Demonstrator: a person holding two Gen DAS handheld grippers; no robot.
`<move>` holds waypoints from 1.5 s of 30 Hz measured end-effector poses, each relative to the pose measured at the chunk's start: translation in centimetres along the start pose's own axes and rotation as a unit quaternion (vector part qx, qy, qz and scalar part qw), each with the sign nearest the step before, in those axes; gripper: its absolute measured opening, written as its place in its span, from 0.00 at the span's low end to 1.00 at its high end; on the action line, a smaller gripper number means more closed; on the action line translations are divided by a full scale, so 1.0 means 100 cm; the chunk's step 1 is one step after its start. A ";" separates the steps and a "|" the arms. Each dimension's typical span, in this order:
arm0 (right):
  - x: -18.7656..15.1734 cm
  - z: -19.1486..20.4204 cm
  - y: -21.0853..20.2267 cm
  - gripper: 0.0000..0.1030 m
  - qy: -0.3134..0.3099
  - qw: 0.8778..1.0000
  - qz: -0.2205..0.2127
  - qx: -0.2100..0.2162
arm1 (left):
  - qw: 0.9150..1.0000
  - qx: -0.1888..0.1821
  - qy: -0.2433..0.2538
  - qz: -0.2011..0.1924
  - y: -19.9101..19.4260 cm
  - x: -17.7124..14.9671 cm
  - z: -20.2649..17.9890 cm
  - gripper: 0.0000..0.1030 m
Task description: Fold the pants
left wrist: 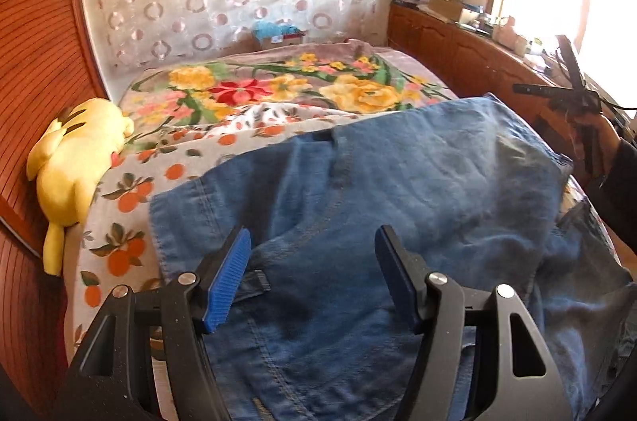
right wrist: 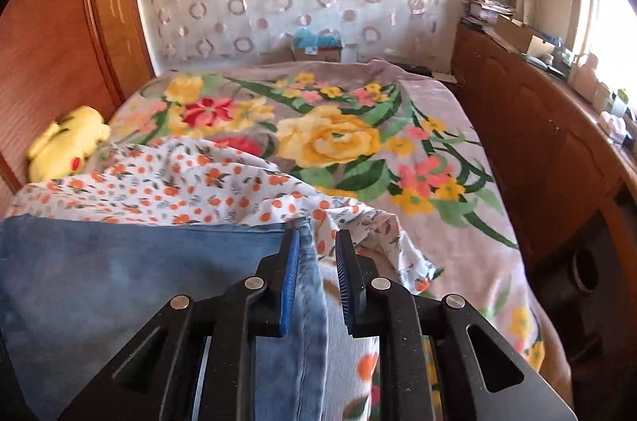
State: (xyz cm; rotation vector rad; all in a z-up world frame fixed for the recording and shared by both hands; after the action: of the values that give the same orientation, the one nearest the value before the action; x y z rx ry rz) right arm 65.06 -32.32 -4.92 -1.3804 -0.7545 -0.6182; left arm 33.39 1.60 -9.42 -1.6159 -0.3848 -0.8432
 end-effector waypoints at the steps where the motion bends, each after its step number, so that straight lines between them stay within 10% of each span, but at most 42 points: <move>1: -0.004 0.005 -0.008 0.19 -0.008 1.000 0.000 0.008 | 1.000 -0.007 0.005 0.001 0.000 0.000 -0.007 0.64; 18: -0.129 -0.006 -0.100 0.39 -0.027 0.995 0.044 0.089 | 0.989 -0.108 0.083 0.055 0.017 0.004 -0.135 0.64; 33: -0.119 -0.002 -0.082 0.35 0.001 0.994 0.045 0.097 | 0.985 -0.139 0.089 0.053 0.012 -0.015 -0.152 0.64; 36: -0.117 -0.004 -0.082 0.05 0.005 0.995 0.042 0.095 | 0.986 -0.134 0.090 0.045 0.012 -0.011 -0.153 0.49; 45: -0.092 -0.011 -0.103 0.04 0.001 0.996 -0.026 0.081 | 0.989 -0.094 0.112 0.023 0.004 0.006 -0.148 0.10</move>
State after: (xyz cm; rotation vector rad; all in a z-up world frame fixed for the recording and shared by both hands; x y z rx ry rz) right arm 51.50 -34.91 -5.62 -1.2139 -0.8228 -0.5863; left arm 29.47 -12.72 -8.93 -1.6744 -0.1101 -1.0390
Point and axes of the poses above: each gripper's, at about its wrist camera, not at the fingertips, and y roughly the way its jaws point, z to its left, x to its top, the point moved 8 cm from there along y, roughly the way its jaws point, and after that the axes turned 1 degree about y, right-handed, at the moved point
